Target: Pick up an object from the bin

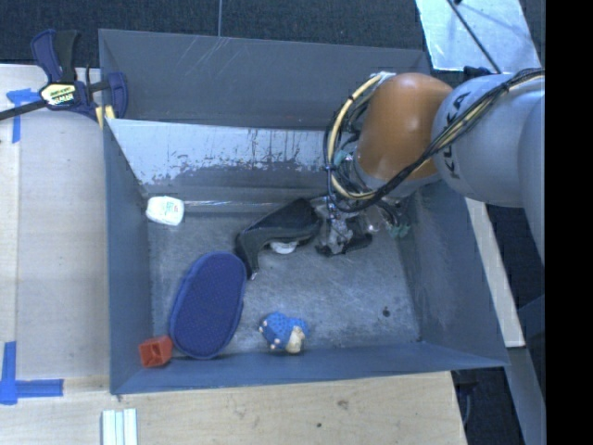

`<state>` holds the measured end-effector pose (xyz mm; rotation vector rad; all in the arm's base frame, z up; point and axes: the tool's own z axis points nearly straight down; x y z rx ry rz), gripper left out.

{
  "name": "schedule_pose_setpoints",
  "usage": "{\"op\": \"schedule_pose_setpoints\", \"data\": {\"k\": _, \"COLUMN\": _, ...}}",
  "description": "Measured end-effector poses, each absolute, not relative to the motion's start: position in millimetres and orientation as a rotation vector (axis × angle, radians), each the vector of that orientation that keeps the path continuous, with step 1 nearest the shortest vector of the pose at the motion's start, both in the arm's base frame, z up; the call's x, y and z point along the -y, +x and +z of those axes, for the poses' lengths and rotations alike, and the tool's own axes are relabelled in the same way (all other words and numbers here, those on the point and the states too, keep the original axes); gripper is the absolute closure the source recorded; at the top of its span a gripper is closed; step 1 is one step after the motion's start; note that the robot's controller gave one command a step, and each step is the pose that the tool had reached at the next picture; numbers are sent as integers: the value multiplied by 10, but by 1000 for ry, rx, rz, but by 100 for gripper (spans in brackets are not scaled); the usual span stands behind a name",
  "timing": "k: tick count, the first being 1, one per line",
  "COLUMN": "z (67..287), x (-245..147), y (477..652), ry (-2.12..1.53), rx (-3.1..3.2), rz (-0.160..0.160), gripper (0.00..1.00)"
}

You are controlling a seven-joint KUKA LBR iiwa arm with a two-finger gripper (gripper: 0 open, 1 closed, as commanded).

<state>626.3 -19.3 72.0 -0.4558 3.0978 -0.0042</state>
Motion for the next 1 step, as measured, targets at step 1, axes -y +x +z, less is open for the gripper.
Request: {"op": "schedule_pose_setpoints", "data": {"k": 1, "z": 708, "x": 184, "y": 6251, "ry": -459, "rx": -3101, "rz": -1, "gripper": 0}}
